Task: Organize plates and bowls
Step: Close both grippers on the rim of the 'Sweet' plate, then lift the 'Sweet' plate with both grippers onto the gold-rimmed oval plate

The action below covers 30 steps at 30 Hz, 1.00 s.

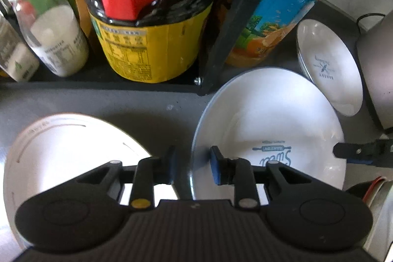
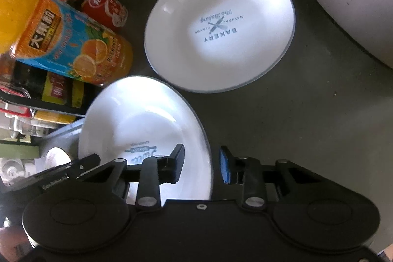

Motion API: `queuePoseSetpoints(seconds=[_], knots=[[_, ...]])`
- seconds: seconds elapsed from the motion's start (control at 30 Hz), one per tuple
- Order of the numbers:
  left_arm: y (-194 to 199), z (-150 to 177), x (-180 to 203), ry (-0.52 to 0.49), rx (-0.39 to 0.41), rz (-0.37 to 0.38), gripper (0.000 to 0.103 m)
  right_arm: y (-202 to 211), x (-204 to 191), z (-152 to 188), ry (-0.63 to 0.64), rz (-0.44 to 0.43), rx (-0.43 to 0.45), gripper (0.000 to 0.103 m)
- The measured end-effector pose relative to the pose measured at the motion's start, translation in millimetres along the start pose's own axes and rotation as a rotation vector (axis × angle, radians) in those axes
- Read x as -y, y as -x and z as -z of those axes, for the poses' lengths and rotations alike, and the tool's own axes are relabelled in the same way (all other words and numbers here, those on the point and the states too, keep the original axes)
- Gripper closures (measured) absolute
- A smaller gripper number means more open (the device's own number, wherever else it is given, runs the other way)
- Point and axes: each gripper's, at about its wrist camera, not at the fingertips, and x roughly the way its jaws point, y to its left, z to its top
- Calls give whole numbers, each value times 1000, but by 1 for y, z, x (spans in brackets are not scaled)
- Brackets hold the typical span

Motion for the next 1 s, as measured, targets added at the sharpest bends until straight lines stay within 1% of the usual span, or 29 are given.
queuePoseSetpoints(seconds=[0.07,0.1,0.13,0.17,0.2,0.27,0.33,0.4,0.5,0.8,1.0], knots=[[-1,0,0,11,-6,17,87,-3,1,0,-3,2,-16,77],[-1,1,1,13,-5,14,87,-5,1,0,0,-1,-22,79],[0,1,2,13,-4,10,87,-6,1,0,7,-4,-27,83],[-3,1,4,15,-2,7,87,-7,-1,0,17,-1,-30,84],[-2,1,5,19,1,6,87,-8,-3,1,35,10,-26,85],[1,2,7,19,11,1,88,-7,-7,2,73,36,-2,89],[5,4,10,12,25,5,88,-5,-8,4,94,50,15,89],[11,5,10,20,34,-6,88,-5,-8,5,94,35,15,90],[22,5,7,43,60,4,88,-2,-8,7,107,23,27,90],[49,9,11,48,118,-24,88,7,-14,12,125,-22,35,90],[58,17,7,76,123,-32,88,11,-16,18,154,-39,27,90]])
